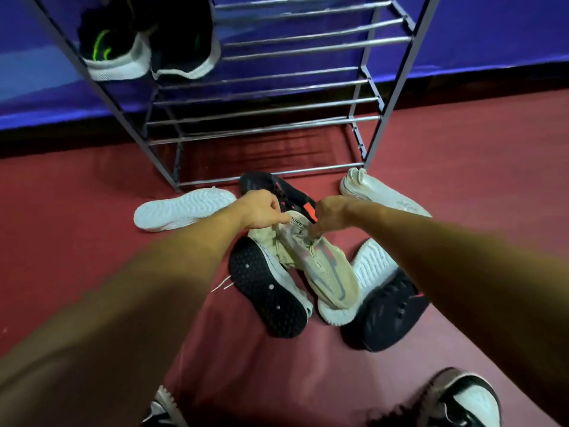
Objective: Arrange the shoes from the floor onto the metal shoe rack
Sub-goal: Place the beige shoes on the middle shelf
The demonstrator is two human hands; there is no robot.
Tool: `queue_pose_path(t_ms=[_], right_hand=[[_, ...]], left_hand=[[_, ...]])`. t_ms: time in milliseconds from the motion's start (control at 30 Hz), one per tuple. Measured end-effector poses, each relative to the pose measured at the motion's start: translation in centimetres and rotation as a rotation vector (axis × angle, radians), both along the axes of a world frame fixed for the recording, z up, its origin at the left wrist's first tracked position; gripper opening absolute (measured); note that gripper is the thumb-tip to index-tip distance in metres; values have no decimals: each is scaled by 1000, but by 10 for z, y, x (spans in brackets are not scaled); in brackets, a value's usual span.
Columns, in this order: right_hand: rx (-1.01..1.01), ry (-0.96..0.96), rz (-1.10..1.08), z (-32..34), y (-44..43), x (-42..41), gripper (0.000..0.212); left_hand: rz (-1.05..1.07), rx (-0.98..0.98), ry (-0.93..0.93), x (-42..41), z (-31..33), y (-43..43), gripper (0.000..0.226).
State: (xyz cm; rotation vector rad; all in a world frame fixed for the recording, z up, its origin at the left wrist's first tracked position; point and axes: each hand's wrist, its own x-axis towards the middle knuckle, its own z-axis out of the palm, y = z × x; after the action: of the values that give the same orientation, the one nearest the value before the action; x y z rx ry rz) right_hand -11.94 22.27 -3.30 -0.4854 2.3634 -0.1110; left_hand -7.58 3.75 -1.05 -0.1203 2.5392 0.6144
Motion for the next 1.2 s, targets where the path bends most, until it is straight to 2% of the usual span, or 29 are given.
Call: queue_pose_path(t_ms=[200,367,467,567,667,800,933,1067,1200], right_hand=[[29,-131,-6,-37,13,12,32],[-20,-69,-46,-51,17,22,30],[-7,-24,-43,-55,19,25,7],[-26,19,-48,-57,25,29,11],[-65,-9,-66,-53,30,29,12],[-79,32,-55,-28,32,15,21],[-185,119,-62,14,29,-8,28],[-261,191,-39,54,20,-18,32],[-257,208,24,105,10,-16,31]], left_hand=[[-56,-98,-96,19,-41,14,43],[0,-9,-108,29,-60,23,55],[65,13,-56,29,-63,27,37],[94,27,-37,27,-67,28,17],[123,55,-52,23,-62,28,12],[165,145,-17,7,-37,28,11],[239,241,71,-13,-5,10,17],[266,375,137,-15,29,-13,13],[249,398,134,-12,75,-20,28]])
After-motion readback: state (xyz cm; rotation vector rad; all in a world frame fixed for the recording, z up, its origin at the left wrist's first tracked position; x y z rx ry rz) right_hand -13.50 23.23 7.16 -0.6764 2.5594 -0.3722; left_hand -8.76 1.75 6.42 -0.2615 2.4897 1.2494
